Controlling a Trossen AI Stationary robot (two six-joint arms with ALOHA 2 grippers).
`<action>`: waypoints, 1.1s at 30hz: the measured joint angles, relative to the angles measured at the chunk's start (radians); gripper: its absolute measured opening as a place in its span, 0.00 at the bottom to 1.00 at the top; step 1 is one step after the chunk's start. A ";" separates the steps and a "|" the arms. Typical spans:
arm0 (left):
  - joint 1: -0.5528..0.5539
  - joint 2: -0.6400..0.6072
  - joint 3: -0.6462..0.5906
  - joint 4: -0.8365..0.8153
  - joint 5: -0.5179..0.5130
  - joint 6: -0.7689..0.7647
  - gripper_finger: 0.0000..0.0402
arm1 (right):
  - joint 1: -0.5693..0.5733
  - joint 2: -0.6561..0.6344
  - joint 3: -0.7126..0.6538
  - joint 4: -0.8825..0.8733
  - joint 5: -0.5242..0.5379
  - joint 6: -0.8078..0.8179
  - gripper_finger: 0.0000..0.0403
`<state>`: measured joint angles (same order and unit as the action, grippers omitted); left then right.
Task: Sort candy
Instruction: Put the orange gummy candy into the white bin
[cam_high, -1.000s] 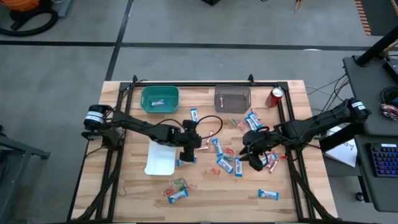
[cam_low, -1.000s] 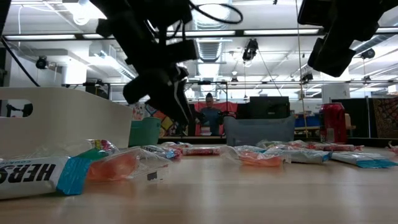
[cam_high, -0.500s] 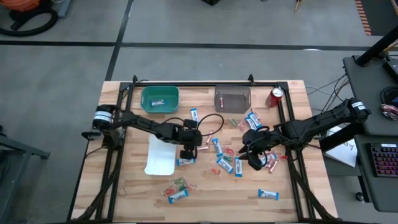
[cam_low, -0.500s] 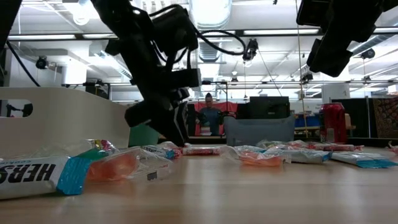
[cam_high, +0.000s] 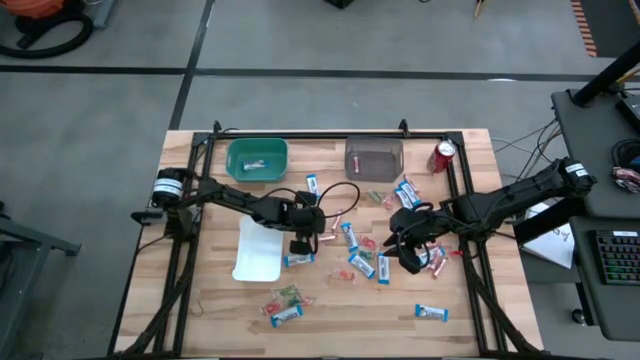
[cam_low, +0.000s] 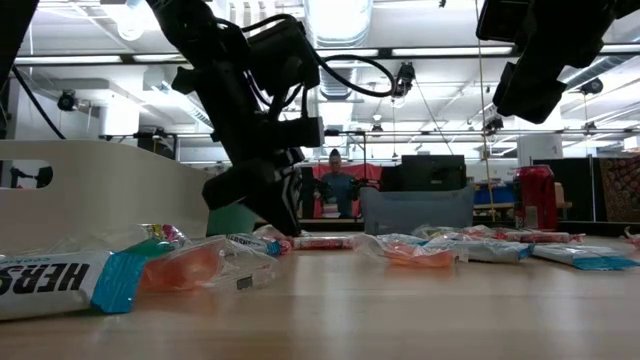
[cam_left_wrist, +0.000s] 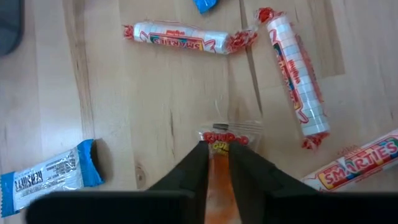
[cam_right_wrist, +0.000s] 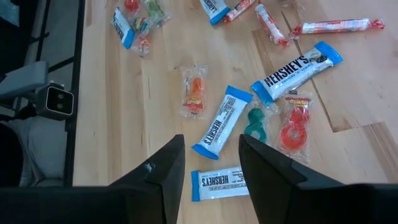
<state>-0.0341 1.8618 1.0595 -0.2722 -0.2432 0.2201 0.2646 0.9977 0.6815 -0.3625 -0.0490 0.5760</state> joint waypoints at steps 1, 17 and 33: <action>0.000 0.000 0.000 0.000 0.000 -0.001 0.04 | 0.000 0.000 0.000 0.000 0.000 0.000 0.35; 0.000 -0.056 0.000 0.002 0.000 -0.008 0.00 | 0.000 0.000 0.000 0.000 0.025 -0.003 0.35; -0.002 -0.153 0.000 -0.002 0.158 0.048 0.05 | 0.000 0.000 -0.001 0.000 0.025 -0.011 0.36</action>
<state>-0.0360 1.7084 1.0599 -0.2747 -0.0848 0.2680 0.2642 0.9977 0.6804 -0.3620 -0.0237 0.5648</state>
